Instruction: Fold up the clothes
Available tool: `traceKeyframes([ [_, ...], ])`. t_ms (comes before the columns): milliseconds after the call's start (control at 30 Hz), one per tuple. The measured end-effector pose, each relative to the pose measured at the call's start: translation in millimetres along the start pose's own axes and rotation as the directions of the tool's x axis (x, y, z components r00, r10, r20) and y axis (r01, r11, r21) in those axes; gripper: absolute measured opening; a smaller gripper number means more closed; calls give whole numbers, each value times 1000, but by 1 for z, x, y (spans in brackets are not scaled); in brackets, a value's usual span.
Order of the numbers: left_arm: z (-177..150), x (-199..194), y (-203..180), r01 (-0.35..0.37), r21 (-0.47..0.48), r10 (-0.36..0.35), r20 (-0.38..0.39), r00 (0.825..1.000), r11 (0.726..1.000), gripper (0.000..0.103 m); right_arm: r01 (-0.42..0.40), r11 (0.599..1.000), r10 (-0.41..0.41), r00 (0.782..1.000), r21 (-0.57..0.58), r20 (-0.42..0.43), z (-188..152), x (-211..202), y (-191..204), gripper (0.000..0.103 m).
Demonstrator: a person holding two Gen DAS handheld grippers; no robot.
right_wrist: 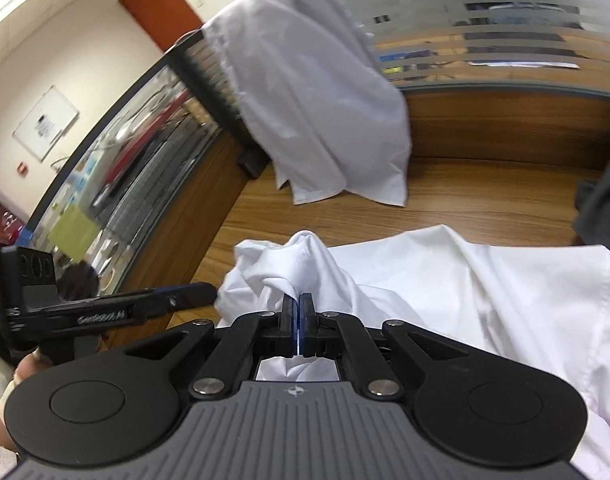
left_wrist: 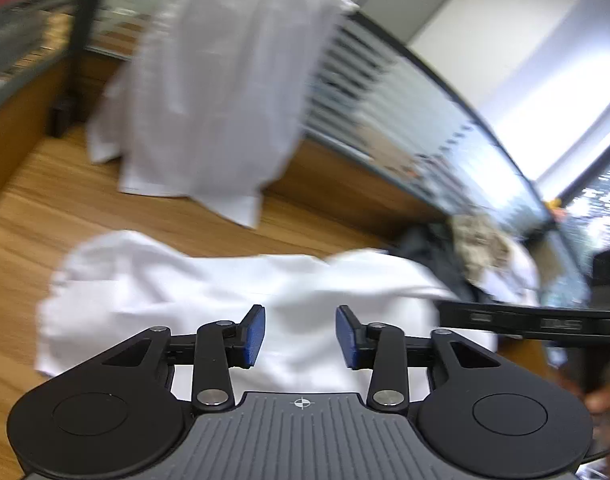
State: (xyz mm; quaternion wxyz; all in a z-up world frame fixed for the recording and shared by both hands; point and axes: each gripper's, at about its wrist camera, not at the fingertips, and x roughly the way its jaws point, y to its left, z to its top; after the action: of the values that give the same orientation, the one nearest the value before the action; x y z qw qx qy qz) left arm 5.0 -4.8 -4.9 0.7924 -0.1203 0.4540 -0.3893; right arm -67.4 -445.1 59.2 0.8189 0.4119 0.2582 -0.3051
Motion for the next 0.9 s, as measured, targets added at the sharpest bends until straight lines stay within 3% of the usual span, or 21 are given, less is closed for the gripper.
traceKeyframes([
  [233, -2, 18, -20, 49, 16, -48, -42, 998, 999, 50, 11, 995, -12, 1000, -95, -10, 6, 13, 24, 1],
  [400, -9, 24, -20, -24, 29, 26, -68, 997, 999, 49, 15, 991, -16, 1000, -134, -9, 8, 18, 34, 1],
  [433, -11, 25, -18, -28, 27, 30, -74, 997, 999, 37, 12, 990, -13, 1000, -142, -10, 9, 19, 37, 1],
  [467, -12, 26, -16, -33, 33, 35, -83, 996, 999, 15, 14, 988, -16, 1000, -154, -8, 8, 20, 40, 1],
  [500, -14, 25, -15, -50, 49, 54, -88, 995, 998, 8, 20, 986, -21, 1000, -165, -4, 7, 21, 42, 1],
  [667, -21, 16, -6, -137, 100, 146, -95, 985, 986, 4, 39, 986, -35, 999, -165, 23, 7, 29, 43, 1],
  [800, -26, 13, 5, -181, 85, 189, -103, 977, 980, 4, 12, 985, -15, 1000, -174, -16, 1, 40, 48, 3],
  [867, -30, 11, 11, -182, 71, 189, -105, 976, 981, 4, 9, 981, -14, 1000, -195, -26, -3, 41, 53, 11],
  [900, -32, 9, 13, -173, 64, 179, -105, 978, 983, 4, 12, 978, -18, 999, -206, -29, -5, 39, 55, 23],
])
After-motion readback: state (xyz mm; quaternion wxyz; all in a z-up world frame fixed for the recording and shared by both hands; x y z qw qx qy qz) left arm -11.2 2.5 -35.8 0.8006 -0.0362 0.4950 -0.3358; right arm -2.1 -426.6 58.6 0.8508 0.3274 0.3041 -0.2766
